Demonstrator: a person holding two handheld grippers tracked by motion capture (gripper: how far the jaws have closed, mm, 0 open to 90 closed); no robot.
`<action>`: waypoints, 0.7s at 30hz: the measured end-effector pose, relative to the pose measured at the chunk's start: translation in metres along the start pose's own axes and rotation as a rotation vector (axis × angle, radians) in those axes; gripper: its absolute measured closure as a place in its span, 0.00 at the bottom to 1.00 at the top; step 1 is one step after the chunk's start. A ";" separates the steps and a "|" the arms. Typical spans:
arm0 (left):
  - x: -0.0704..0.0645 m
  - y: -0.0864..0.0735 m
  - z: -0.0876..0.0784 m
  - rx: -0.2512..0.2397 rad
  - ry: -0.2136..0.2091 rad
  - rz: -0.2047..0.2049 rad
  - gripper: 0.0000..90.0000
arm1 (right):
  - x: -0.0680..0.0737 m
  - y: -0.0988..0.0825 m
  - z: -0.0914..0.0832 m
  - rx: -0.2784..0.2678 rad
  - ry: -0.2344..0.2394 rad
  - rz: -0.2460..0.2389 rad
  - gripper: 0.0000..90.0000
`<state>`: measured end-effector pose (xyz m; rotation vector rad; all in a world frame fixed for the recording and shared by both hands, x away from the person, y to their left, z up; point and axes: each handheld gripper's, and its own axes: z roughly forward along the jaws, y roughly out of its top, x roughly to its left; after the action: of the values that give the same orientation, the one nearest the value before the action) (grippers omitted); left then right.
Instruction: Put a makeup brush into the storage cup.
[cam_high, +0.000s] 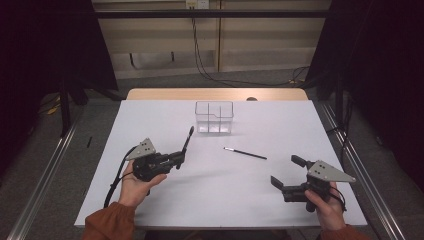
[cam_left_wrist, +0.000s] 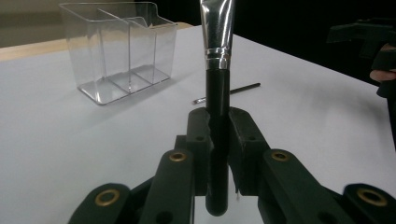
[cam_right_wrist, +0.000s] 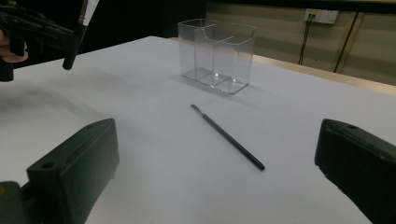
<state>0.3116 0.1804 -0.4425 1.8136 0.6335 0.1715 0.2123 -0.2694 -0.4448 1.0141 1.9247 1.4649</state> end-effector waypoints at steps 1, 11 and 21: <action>-0.001 0.000 0.001 -0.001 -0.005 -0.005 0.89 | 0.001 0.000 0.001 0.003 0.005 -0.002 0.00; -0.017 0.006 0.009 -0.002 -0.035 0.009 0.89 | 0.014 0.005 0.014 0.004 0.057 -0.010 0.00; -0.023 0.008 0.024 0.007 -0.050 0.019 0.89 | 0.030 0.016 0.040 0.002 0.126 -0.030 0.02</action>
<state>0.3049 0.1474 -0.4391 1.8254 0.5824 0.1370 0.2292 -0.2202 -0.4397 0.9099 2.0200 1.5431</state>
